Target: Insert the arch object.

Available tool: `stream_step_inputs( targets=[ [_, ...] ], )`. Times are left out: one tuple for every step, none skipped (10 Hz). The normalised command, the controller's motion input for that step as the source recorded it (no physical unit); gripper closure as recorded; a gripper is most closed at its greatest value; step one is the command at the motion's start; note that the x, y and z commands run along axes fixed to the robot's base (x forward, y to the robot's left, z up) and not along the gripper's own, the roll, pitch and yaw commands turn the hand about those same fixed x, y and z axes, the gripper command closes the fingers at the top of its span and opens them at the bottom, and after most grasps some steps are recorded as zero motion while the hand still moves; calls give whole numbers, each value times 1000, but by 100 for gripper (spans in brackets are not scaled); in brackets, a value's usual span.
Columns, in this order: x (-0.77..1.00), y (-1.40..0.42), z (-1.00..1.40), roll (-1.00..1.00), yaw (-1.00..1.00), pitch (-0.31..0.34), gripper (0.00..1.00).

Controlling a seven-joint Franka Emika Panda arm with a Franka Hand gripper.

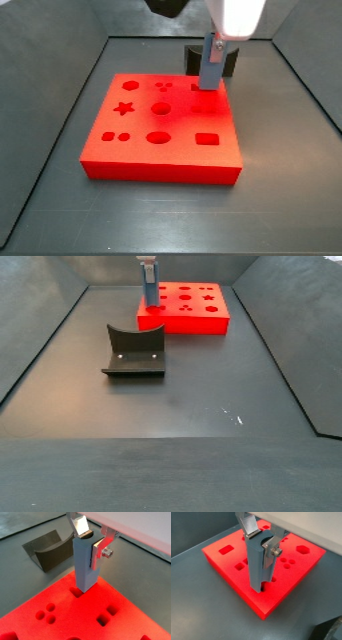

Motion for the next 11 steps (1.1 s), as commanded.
stream_step_inputs(
  targets=[
    [-197,34,0,-109,-143,-130,100],
    [-257,34,-29,-84,-129,-134,100],
    [-260,0,-43,-66,-23,-124,100],
    [-180,0,-66,-63,0,-107,100],
    [-103,0,-54,-73,0,-79,100],
    [0,0,-49,-46,-6,-51,100],
    [146,0,-40,0,-71,0,100],
    [131,17,-34,0,-163,0,100],
    [0,80,-117,0,-237,0,100],
    [0,11,-126,0,-271,0,100],
    [0,14,-149,0,-277,0,100]
  ],
)
